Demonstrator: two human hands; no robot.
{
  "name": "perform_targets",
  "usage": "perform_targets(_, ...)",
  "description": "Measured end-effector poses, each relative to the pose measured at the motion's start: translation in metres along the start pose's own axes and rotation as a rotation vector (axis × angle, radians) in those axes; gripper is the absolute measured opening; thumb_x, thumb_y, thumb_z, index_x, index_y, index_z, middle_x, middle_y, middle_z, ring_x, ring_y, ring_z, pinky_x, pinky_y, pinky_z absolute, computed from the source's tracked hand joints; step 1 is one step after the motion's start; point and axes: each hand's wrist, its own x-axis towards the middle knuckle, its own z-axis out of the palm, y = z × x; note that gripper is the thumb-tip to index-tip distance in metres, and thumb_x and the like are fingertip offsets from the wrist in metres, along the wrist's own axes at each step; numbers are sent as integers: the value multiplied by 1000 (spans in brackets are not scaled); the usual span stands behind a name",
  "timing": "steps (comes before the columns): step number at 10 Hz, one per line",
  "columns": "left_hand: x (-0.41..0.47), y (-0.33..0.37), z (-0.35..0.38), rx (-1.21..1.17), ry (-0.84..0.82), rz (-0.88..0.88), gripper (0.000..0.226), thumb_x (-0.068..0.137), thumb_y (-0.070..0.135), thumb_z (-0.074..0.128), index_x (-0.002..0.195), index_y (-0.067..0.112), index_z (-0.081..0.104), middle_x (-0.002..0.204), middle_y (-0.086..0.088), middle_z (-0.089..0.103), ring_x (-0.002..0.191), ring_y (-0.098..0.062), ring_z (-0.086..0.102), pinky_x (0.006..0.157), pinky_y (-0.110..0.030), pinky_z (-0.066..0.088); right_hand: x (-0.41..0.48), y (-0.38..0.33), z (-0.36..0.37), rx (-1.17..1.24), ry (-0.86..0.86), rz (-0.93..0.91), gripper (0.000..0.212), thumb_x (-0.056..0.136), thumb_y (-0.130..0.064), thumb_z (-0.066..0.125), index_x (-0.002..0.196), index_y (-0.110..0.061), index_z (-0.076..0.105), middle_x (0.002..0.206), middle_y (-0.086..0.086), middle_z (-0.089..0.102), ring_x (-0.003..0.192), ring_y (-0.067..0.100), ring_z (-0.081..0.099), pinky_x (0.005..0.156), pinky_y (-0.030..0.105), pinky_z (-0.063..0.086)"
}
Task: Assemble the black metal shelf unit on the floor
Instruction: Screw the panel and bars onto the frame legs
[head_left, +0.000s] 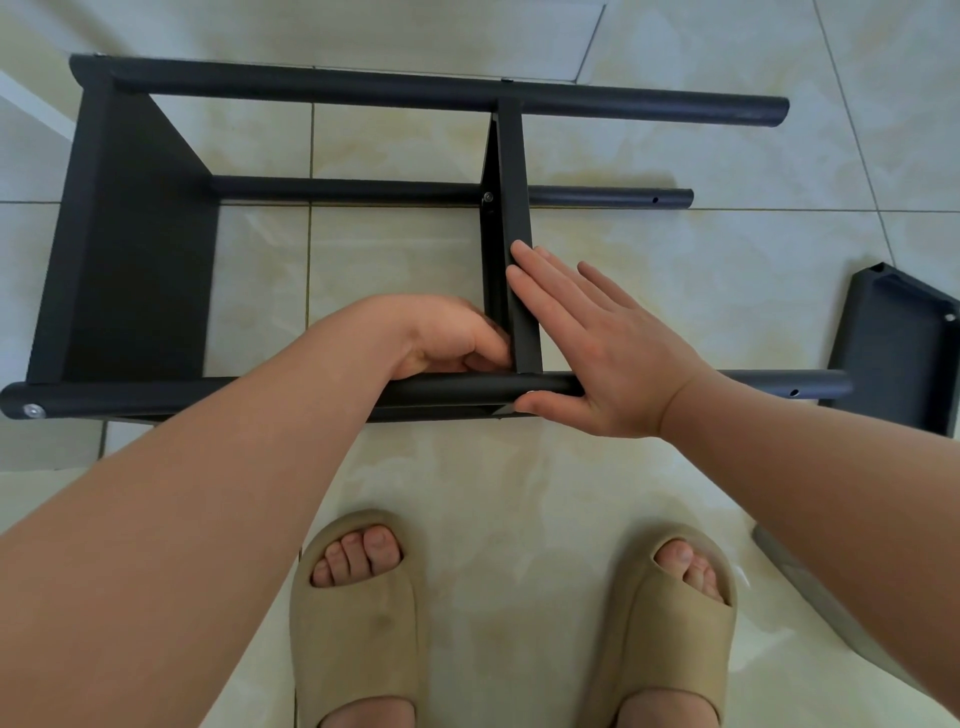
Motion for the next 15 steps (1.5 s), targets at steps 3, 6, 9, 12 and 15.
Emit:
perform_targets(3,-2,0,-1,-68,-43,-16,32,90,-7,51,120,-7,62,112,-30,66,98,-36,66,92,-45,54,0,0,0,-5,-4,-1,102,91,-77,31,162,-6,9,170,7,-3,157,22,-1,127,46,12)
perform_targets(6,0,2,1,39,5,-22,12,91,3,59,93,5,70,81,-13,73,74,-23,71,71,-31,58,0,1,3,-2,6,-4,102,91,-77,31,162,-6,9,170,7,-2,157,22,0,127,47,13)
perform_targets(9,3,0,2,-39,3,38,31,88,-11,50,112,7,56,105,-18,52,93,-32,54,70,-28,57,0,1,3,7,14,-5,102,91,-77,32,161,-6,10,170,8,-1,157,22,1,127,47,14)
perform_targets(12,0,1,0,-47,-42,-7,17,91,-3,53,98,2,68,97,-20,71,83,-28,71,76,-35,60,1,2,2,1,11,-5,102,91,-77,32,161,-6,9,170,8,-1,157,21,0,127,47,13)
perform_targets(15,0,2,2,4,17,10,24,89,-8,54,108,4,61,100,-20,58,89,-31,60,75,-33,58,0,2,2,1,17,-6,102,91,-76,32,161,-5,10,170,8,-1,157,22,1,127,47,13)
